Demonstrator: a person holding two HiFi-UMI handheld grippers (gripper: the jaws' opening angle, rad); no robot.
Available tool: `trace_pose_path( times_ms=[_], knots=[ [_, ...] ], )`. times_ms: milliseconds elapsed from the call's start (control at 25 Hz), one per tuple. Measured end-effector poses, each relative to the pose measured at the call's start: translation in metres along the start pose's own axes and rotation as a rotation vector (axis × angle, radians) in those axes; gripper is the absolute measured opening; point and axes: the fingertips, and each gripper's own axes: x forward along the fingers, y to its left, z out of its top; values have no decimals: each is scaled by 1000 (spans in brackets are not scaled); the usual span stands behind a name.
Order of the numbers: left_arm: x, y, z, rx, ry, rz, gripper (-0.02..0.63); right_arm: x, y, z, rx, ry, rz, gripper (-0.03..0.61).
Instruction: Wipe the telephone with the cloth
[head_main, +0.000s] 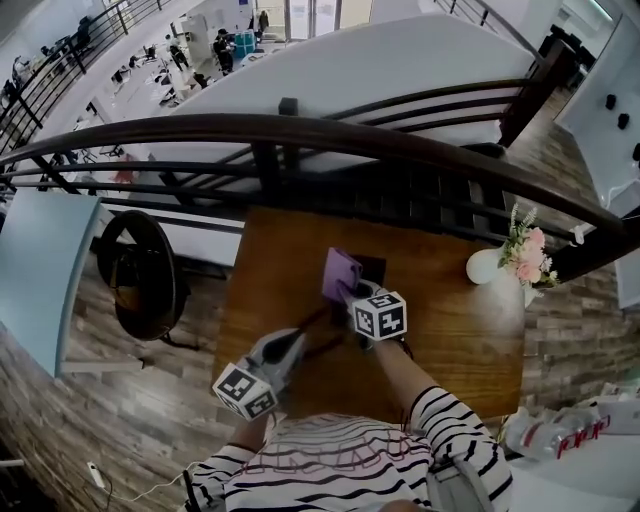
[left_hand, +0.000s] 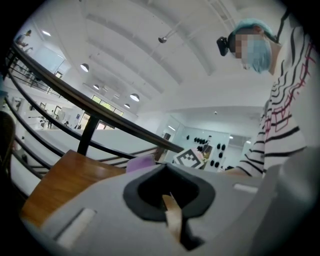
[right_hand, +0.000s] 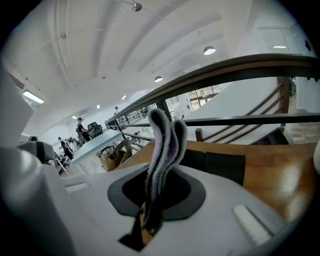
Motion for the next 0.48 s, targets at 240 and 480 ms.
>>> trace_pose_path(
  times_ms=[240,480],
  knots=[
    [5,0,-6,-13,4,16,2,2,-36,-9,35,40,-70,35],
    [20,-11,-11,-14,14,-22,2,-20,-69,-23,59,68,-138,37]
  ],
)
